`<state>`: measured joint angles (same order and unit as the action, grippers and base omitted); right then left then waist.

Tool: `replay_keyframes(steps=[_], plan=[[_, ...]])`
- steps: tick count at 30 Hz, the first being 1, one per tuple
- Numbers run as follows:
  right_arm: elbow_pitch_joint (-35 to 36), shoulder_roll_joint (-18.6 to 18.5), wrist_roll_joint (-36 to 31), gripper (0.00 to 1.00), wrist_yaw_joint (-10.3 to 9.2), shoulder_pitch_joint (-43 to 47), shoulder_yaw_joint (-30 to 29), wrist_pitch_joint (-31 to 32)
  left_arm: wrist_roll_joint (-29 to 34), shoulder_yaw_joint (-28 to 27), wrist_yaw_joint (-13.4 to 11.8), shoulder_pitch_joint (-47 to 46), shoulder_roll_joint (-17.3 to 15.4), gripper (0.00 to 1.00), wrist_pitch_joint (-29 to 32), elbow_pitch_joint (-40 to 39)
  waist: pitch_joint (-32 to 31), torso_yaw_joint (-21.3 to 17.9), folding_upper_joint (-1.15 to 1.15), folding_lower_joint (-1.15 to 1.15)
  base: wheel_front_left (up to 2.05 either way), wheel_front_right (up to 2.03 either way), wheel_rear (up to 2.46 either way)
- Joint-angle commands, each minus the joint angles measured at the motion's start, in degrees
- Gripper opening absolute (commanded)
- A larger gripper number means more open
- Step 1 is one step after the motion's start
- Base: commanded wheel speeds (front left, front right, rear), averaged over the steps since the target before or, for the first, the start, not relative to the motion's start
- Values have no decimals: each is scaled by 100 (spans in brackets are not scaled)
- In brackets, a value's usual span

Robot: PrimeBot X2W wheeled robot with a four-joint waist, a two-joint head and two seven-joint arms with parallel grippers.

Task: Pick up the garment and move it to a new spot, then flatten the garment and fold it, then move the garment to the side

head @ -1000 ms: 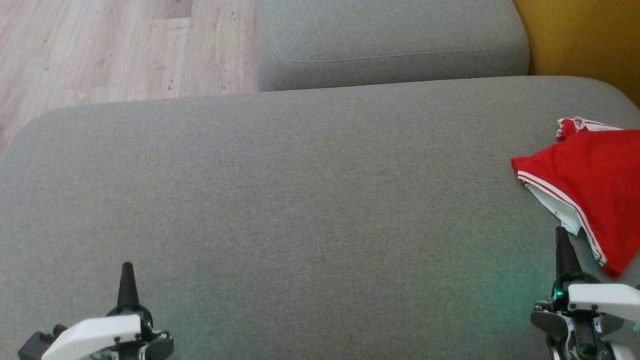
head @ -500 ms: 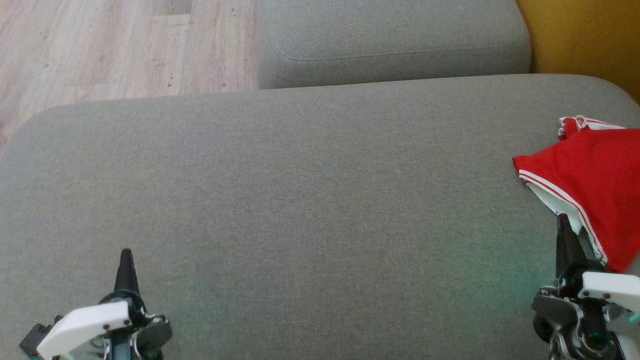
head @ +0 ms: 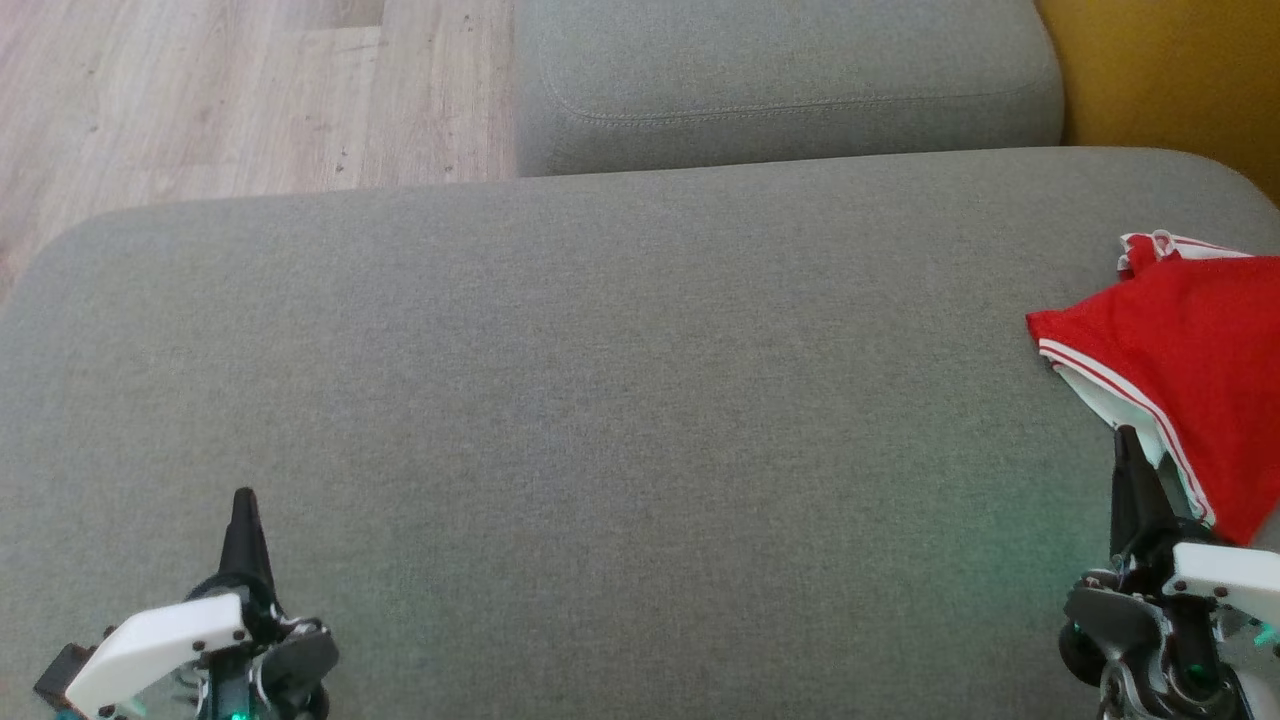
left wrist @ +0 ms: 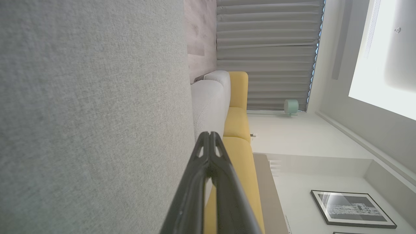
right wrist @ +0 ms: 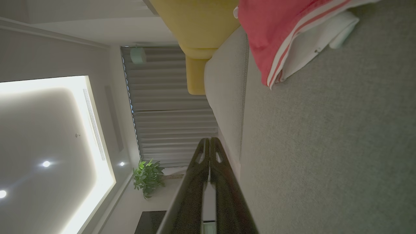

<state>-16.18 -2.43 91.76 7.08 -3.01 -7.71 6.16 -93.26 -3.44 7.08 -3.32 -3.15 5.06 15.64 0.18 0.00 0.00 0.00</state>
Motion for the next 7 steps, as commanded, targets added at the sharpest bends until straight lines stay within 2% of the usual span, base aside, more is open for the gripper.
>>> replay_keyframes(steps=[1, 7], plan=[[215, -44, 39, 0, 41, -317, 117, 34, 10, -188, 41, -277, -60, 0, 47, -163, 0, 0, 0, 0, 0, 0, 0], [215, -44, 39, 0, 41, -317, 118, 34, 18, -197, 41, -278, -54, 0, 54, -163, 0, 0, 0, 0, 0, 0, 0]])
